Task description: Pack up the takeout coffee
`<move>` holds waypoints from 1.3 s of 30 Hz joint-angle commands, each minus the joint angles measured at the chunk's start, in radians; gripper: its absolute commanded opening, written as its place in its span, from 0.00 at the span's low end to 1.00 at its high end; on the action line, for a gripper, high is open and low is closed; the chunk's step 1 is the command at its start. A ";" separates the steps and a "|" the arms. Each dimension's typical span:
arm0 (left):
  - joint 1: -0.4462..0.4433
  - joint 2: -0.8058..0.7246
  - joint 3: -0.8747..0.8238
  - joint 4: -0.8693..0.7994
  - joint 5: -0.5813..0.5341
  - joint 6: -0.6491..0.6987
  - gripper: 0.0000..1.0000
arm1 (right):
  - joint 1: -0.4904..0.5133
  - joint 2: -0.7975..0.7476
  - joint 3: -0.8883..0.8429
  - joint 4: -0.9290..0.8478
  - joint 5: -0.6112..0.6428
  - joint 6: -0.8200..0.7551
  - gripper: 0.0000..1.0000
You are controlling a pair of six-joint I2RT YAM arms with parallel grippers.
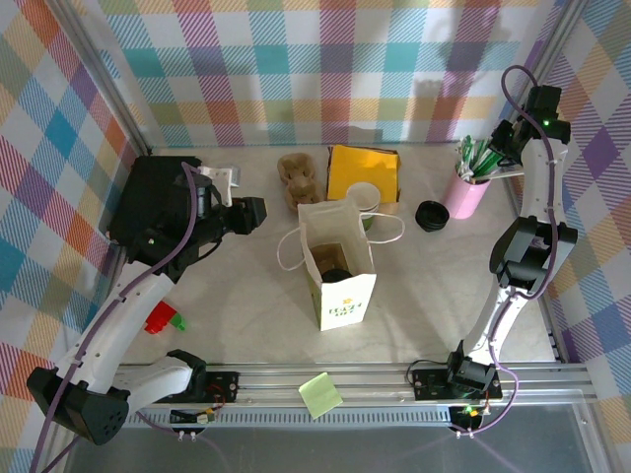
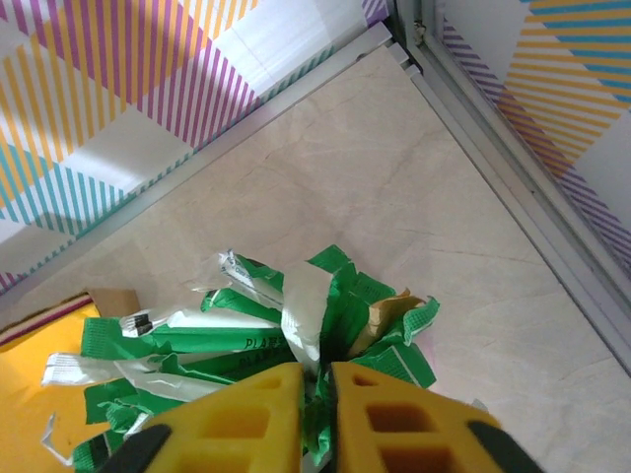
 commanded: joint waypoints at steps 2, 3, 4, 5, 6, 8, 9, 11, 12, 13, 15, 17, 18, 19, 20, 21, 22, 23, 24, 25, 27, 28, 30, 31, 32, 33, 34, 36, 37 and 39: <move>-0.002 0.001 0.024 0.012 -0.007 0.004 0.44 | -0.002 -0.026 0.003 0.007 -0.009 -0.026 0.09; -0.002 0.001 0.025 0.011 -0.004 0.003 0.44 | -0.001 -0.037 -0.002 0.006 -0.009 -0.027 0.07; -0.002 0.000 0.025 0.011 -0.001 0.001 0.44 | -0.002 -0.051 -0.010 0.007 -0.009 -0.030 0.06; -0.002 0.001 0.027 0.011 0.001 -0.001 0.44 | -0.001 -0.066 -0.026 0.013 -0.016 -0.034 0.05; -0.002 0.000 0.028 0.011 0.002 -0.002 0.44 | -0.001 -0.080 -0.036 0.013 -0.024 -0.039 0.03; -0.001 0.000 0.030 0.011 0.002 -0.004 0.44 | 0.000 -0.112 -0.059 0.012 -0.034 -0.044 0.01; -0.002 0.000 0.028 0.011 0.002 -0.006 0.44 | 0.001 -0.134 -0.076 0.015 -0.041 -0.042 0.01; -0.002 -0.001 0.030 0.011 0.004 -0.010 0.44 | 0.001 -0.181 -0.120 0.037 -0.057 -0.033 0.00; -0.002 -0.001 0.031 0.009 0.006 -0.013 0.44 | 0.001 -0.213 -0.150 0.051 -0.066 -0.028 0.00; -0.002 -0.001 0.031 0.007 0.009 -0.016 0.44 | 0.003 -0.242 -0.175 0.066 -0.069 -0.023 0.00; -0.002 -0.005 0.031 0.006 0.015 -0.021 0.44 | 0.005 -0.302 -0.225 0.092 -0.078 -0.014 0.00; -0.002 -0.013 0.031 0.003 0.017 -0.026 0.44 | 0.009 -0.355 -0.260 0.105 -0.090 -0.005 0.00; -0.002 -0.017 0.031 0.002 0.018 -0.028 0.44 | 0.013 -0.384 -0.274 0.111 -0.095 -0.003 0.00; -0.002 -0.021 0.028 0.000 0.016 -0.030 0.44 | 0.015 -0.406 -0.285 0.113 -0.098 -0.003 0.00; -0.002 -0.027 0.027 -0.002 0.018 -0.032 0.44 | 0.019 -0.435 -0.296 0.112 -0.101 -0.002 0.00; -0.002 -0.033 0.026 -0.004 0.017 -0.034 0.44 | 0.027 -0.465 -0.306 0.113 -0.103 -0.002 0.00; -0.001 -0.037 0.024 -0.006 0.016 -0.035 0.44 | 0.033 -0.490 -0.314 0.116 -0.101 -0.004 0.00; -0.002 -0.044 0.021 -0.007 0.015 -0.035 0.44 | 0.041 -0.519 -0.324 0.121 -0.099 -0.008 0.00; -0.002 -0.047 0.021 -0.012 0.012 -0.035 0.44 | 0.048 -0.546 -0.327 0.120 -0.097 -0.006 0.00; -0.002 -0.050 0.022 -0.018 0.010 -0.035 0.43 | 0.053 -0.566 -0.326 0.117 -0.101 -0.003 0.00; -0.002 -0.058 0.024 -0.028 0.001 -0.034 0.43 | 0.064 -0.603 -0.314 0.108 -0.125 0.000 0.00; -0.002 -0.063 0.025 -0.033 -0.004 -0.033 0.43 | 0.071 -0.620 -0.301 0.099 -0.140 0.003 0.00; -0.002 -0.072 0.027 -0.042 -0.017 -0.029 0.43 | 0.091 -0.649 -0.267 0.073 -0.165 0.000 0.00; -0.001 -0.076 0.027 -0.046 -0.023 -0.027 0.43 | 0.103 -0.662 -0.246 0.054 -0.184 -0.001 0.00; -0.002 -0.081 0.028 -0.050 -0.030 -0.026 0.43 | 0.118 -0.675 -0.226 0.040 -0.213 0.001 0.00; -0.002 -0.083 0.028 -0.052 -0.032 -0.025 0.43 | 0.135 -0.687 -0.214 0.029 -0.237 -0.002 0.00; -0.002 -0.084 0.030 -0.055 -0.034 -0.025 0.43 | 0.165 -0.703 -0.204 0.018 -0.255 -0.003 0.00; -0.002 -0.085 0.031 -0.056 -0.035 -0.026 0.43 | 0.221 -0.730 -0.182 0.000 -0.294 0.008 0.00; -0.002 -0.083 0.033 -0.058 -0.033 -0.029 0.43 | 0.256 -0.741 -0.172 -0.007 -0.316 0.012 0.00; -0.002 -0.080 0.033 -0.053 -0.025 -0.040 0.43 | 0.307 -0.751 -0.145 -0.024 -0.366 0.018 0.00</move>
